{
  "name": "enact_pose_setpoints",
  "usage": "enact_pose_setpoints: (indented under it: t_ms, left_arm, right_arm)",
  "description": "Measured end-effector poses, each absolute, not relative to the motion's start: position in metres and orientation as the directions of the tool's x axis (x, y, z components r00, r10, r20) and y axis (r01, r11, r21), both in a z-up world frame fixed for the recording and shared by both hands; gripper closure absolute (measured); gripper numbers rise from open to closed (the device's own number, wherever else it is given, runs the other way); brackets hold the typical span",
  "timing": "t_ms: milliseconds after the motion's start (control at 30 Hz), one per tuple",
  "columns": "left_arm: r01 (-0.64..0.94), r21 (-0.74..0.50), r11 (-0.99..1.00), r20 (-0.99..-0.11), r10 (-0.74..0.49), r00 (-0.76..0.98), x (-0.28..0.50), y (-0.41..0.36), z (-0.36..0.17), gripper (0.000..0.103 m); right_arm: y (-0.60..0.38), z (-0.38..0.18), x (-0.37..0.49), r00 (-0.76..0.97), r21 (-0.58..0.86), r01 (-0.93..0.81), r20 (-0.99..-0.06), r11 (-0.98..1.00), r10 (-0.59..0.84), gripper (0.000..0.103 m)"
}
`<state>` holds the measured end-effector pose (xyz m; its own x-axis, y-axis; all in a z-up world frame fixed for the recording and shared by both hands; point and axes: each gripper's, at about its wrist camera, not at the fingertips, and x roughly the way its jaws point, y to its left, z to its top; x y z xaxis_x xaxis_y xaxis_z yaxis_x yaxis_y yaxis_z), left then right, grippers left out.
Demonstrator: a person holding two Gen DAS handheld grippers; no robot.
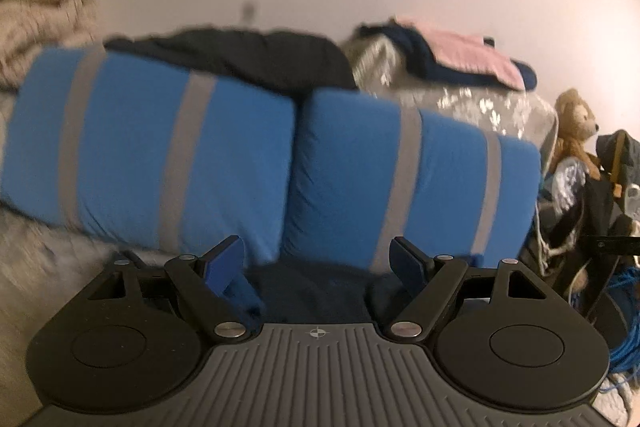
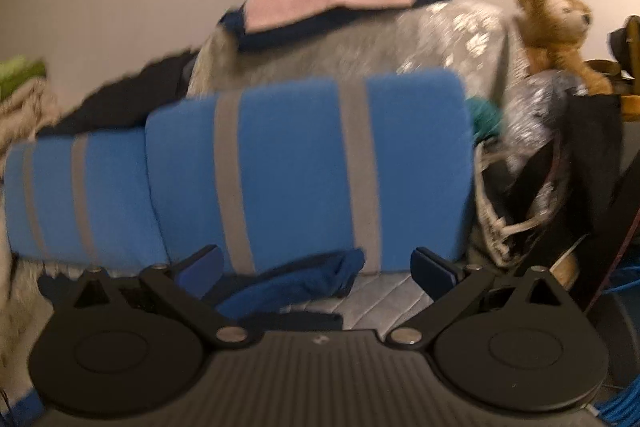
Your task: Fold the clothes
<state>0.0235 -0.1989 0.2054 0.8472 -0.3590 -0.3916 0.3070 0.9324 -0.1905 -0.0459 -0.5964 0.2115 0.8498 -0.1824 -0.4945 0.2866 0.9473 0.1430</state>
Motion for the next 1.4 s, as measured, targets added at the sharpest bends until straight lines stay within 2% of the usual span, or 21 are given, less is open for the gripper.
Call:
enact_pose_setpoints:
  t_ms: [267, 433, 500, 633, 900, 967, 1033, 1067, 1133, 1200, 1400]
  left_arm:
    - [0.285, -0.256, 0.924, -0.451, -0.374, 0.81, 0.036, -0.226, 0.131, 0.023]
    - [0.287, -0.133, 0.949, -0.396, -0.316, 0.862, 0.032, -0.227, 0.113, 0.023]
    - [0.274, -0.069, 0.959, -0.377, -0.279, 0.883, 0.03, -0.228, 0.111, 0.023]
    - [0.278, -0.116, 0.953, -0.414, -0.301, 0.859, 0.04, -0.223, 0.106, 0.023]
    - [0.315, -0.104, 0.943, -0.441, -0.328, 0.836, 0.043, -0.229, 0.1, 0.023]
    - [0.324, -0.096, 0.941, -0.444, -0.332, 0.832, 0.043, -0.231, 0.099, 0.023]
    - [0.327, -0.094, 0.94, -0.446, -0.334, 0.83, 0.044, -0.232, 0.097, 0.023]
    - [0.326, -0.098, 0.94, -0.448, -0.334, 0.829, 0.044, -0.232, 0.097, 0.023]
    - [0.323, -0.106, 0.94, -0.452, -0.335, 0.827, 0.045, -0.231, 0.097, 0.023]
    - [0.32, -0.115, 0.94, -0.456, -0.336, 0.824, 0.046, -0.23, 0.097, 0.023]
    - [0.31, -0.14, 0.94, -0.467, -0.339, 0.817, 0.049, -0.226, 0.096, 0.023]
  right_arm:
    - [-0.574, 0.143, 0.001, 0.819, 0.177, 0.172, -0.572, 0.969, -0.041, 0.01]
    - [-0.567, 0.104, 0.03, 0.795, 0.236, 0.143, -0.605, 0.961, 0.03, 0.021]
    - [-0.564, 0.092, 0.042, 0.794, 0.269, 0.125, -0.605, 0.955, 0.066, 0.021]
    - [-0.568, 0.071, 0.06, 0.813, 0.407, 0.132, -0.566, 0.904, 0.136, 0.021]
    - [-0.567, 0.036, 0.098, 0.823, 0.475, 0.238, -0.562, 0.847, 0.084, 0.021]
    - [-0.565, 0.034, 0.106, 0.818, 0.459, 0.25, -0.572, 0.852, 0.068, 0.031]
    - [-0.561, 0.033, 0.112, 0.811, 0.447, 0.245, -0.581, 0.86, 0.071, 0.064]
    - [-0.559, 0.034, 0.114, 0.811, 0.442, 0.234, -0.58, 0.866, 0.077, 0.071]
    - [-0.553, 0.041, 0.111, 0.821, 0.435, 0.197, -0.563, 0.879, 0.095, 0.091]
    - [-0.545, 0.05, 0.106, 0.831, 0.428, 0.157, -0.544, 0.89, 0.115, 0.097]
    - [-0.51, 0.069, 0.08, 0.82, 0.379, -0.007, -0.528, 0.925, 0.222, 0.1]
